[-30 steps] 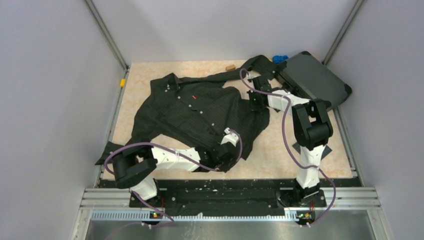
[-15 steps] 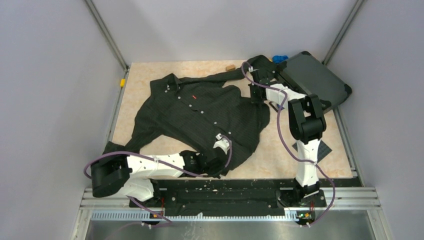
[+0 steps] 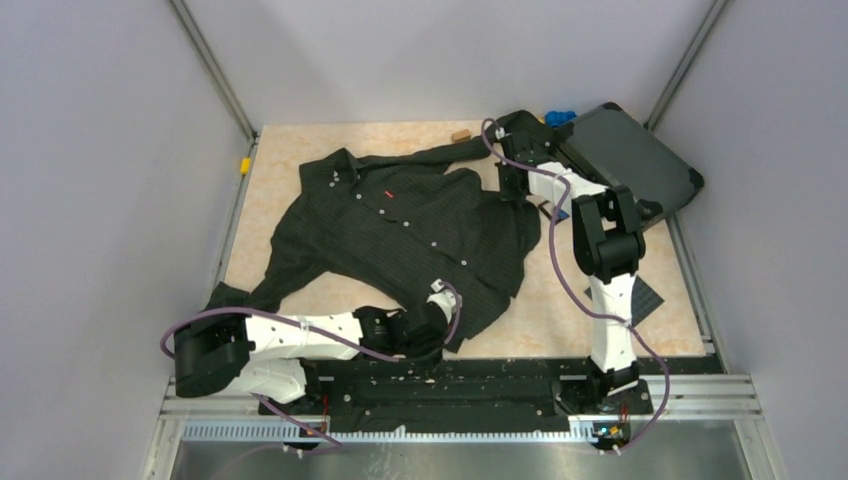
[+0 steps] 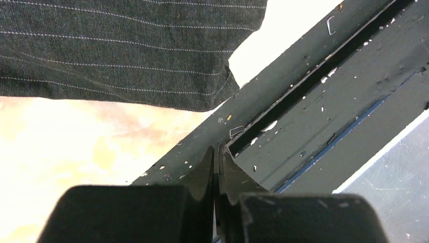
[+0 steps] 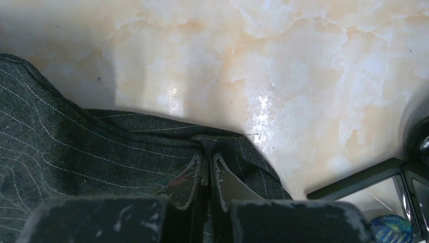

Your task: Pin the brooch onto the clothing

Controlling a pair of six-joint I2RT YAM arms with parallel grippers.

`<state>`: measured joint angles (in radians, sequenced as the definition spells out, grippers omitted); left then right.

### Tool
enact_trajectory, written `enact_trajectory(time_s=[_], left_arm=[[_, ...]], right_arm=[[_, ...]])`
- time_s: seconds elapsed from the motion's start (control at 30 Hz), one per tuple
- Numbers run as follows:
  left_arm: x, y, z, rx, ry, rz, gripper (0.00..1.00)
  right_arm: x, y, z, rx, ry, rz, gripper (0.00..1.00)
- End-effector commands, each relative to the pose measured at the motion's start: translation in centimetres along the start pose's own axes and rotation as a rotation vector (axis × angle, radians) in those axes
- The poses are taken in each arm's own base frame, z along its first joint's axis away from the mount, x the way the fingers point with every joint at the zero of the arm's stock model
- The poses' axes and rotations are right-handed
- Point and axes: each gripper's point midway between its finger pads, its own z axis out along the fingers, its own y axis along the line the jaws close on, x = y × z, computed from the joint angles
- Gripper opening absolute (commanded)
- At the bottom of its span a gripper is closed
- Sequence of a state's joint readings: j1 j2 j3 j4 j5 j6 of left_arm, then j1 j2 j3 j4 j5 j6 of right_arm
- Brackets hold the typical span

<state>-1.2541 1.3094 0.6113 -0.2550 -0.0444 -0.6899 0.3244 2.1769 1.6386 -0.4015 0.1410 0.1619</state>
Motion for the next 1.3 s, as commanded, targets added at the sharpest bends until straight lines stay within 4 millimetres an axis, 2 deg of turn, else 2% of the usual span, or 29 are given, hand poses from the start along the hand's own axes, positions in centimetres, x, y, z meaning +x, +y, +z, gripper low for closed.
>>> enact_trajectory(time_s=[0.0, 0.03, 0.17, 0.23, 0.3, 0.4, 0.47, 0.57, 0.63, 0.67, 0.77, 0.9, 1.0, 1.1, 1.27], left_arm=[[-0.9, -1.5, -0.8, 0.057, -0.024, -0.003, 0.01], [-1.5, -1.9, -1.0, 0.062, -0.038, -0.001, 0.07], [-5.1, -2.4, -2.4, 0.021, -0.134, 0.008, 0.49], [-7.2, -2.2, -3.3, -0.001, -0.165, 0.009, 0.59], [-9.2, -1.1, -4.1, -0.014, -0.182, -0.035, 0.62], [-13.0, 2.6, -5.4, -0.059, -0.254, -0.125, 0.64], [-15.6, 5.8, -6.6, -0.107, -0.325, -0.189, 0.65], [-19.1, 10.7, -8.7, -0.177, -0.418, -0.298, 0.65], [-20.7, 13.7, -10.0, -0.233, -0.466, -0.341, 0.67], [-21.3, 15.5, -10.4, -0.263, -0.485, -0.379, 0.68], [-21.8, 20.5, -11.2, -0.314, -0.531, -0.503, 0.68], [-22.3, 25.6, -12.2, -0.37, -0.641, -0.623, 0.68], [-22.2, 28.7, -12.5, -0.404, -0.701, -0.685, 0.67], [-21.2, 31.7, -12.3, -0.458, -0.726, -0.768, 0.67], [-19.2, 34.6, -11.3, -0.486, -0.744, -0.859, 0.67]], right_arm=[[-2.4, 0.1, -1.1, -0.018, -0.04, 0.01, 0.12], [-2.7, 0.2, -1.7, -0.031, -0.048, 0.006, 0.21], [-4.3, 0.6, -5.4, -0.078, -0.107, -0.009, 0.58], [-5.0, 0.8, -7.7, -0.105, -0.138, -0.019, 0.67], [-5.1, 1.2, -9.8, -0.135, -0.155, -0.026, 0.69], [-4.3, 2.3, -12.4, -0.167, -0.182, -0.045, 0.7], [-3.2, 3.6, -13.6, -0.19, -0.191, -0.058, 0.7], [-1.1, 6.8, -14.7, -0.253, -0.203, -0.085, 0.7], [0.6, 9.3, -15.3, -0.31, -0.215, -0.109, 0.7], [1.7, 11.2, -15.6, -0.358, -0.214, -0.13, 0.7], [5.1, 14.6, -15.5, -0.426, -0.184, -0.179, 0.7], [8.9, 17.3, -15.1, -0.466, -0.145, -0.227, 0.7], [11.3, 18.1, -14.3, -0.48, -0.105, -0.236, 0.69], [13.8, 18.2, -13.6, -0.478, -0.058, -0.243, 0.69], [17.2, 17.8, -13.5, -0.47, 0.001, -0.236, 0.68]])
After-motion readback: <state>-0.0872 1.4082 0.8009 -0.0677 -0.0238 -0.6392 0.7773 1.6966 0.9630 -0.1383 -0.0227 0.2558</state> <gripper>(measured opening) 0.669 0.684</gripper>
